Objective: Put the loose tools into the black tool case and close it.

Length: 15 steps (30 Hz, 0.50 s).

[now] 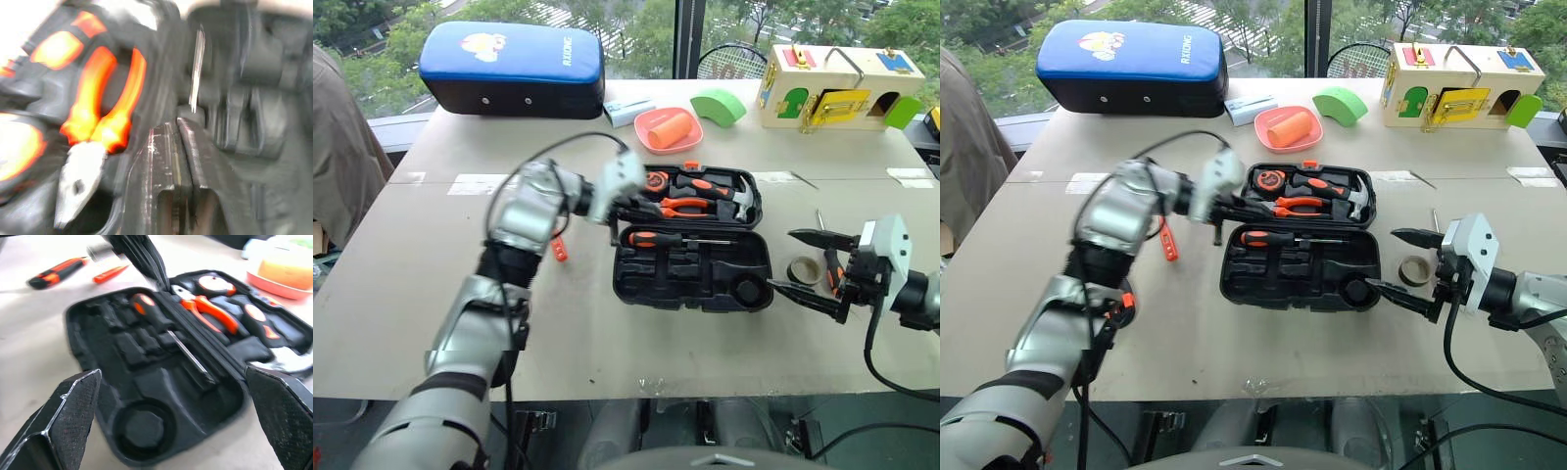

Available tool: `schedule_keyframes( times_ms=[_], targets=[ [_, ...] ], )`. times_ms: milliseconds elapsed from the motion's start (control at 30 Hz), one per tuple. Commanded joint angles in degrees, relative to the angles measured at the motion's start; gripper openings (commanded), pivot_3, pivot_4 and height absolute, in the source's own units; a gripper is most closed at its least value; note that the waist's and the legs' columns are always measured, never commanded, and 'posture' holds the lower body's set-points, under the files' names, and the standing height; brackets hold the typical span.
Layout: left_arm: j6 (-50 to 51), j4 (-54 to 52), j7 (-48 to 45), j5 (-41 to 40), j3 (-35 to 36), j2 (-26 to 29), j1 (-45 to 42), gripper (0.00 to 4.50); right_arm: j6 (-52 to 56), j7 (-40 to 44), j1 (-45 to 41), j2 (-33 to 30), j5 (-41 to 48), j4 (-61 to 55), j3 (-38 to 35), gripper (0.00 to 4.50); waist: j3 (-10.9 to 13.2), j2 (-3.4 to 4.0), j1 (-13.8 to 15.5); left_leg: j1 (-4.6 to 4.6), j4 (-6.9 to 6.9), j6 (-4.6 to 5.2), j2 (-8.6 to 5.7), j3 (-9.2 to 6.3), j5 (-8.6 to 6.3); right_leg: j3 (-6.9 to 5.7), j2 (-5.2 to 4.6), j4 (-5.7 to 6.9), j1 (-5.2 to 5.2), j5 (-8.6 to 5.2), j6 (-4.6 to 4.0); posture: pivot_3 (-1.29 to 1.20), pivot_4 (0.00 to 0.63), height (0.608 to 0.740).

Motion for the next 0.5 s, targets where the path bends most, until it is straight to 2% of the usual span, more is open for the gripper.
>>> schedule_keyframes(
  times_ms=[33,167,233,367,500],
  targets=[
    [16.34,-18.30,-1.40,-15.34,10.41,6.42,6.66,2.20,0.42,-2.37,3.35,0.13,-0.12,-0.02,-5.98,4.50,0.00,0.01,0.20,0.01,-0.03,0.00,0.00,-0.01,0.00,0.03,-0.01,-0.02,0.00,0.00,0.00,0.00,0.150,0.735],
    [25.96,-29.08,-0.76,-28.29,16.20,10.09,12.52,3.90,2.18,-1.44,13.55,0.65,1.28,-2.48,-13.72,4.50,0.01,0.04,1.96,0.01,-0.08,0.00,-0.02,-0.06,-0.01,-0.05,-0.05,-0.21,0.06,0.00,0.00,0.00,0.150,0.735],
    [28.45,-31.32,1.41,-31.92,16.67,9.86,12.68,4.46,2.99,-1.21,18.36,1.40,2.13,-3.81,-17.74,4.50,0.02,0.05,2.73,0.02,0.00,0.01,-0.04,-0.07,-0.01,-0.05,-0.07,-0.20,0.16,0.01,0.00,0.00,0.150,0.735],
    [27.88,-31.86,3.26,-35.36,14.17,8.55,11.24,4.46,4.60,-2.83,29.17,5.52,3.34,-8.18,-26.50,4.50,0.00,0.08,2.79,0.34,0.07,0.04,-0.05,-0.06,-0.04,-0.02,-0.05,-0.20,0.50,0.02,0.00,0.00,0.150,0.735],
    [24.25,-28.71,1.85,-33.98,9.75,7.98,9.92,4.46,5.08,-4.24,37.63,10.51,4.52,-13.42,-30.47,4.50,-0.03,0.14,2.29,0.42,-0.06,0.04,-0.03,-0.04,-0.04,0.01,-0.02,-0.18,0.50,0.01,-0.01,0.00,0.150,0.735]
  ],
)
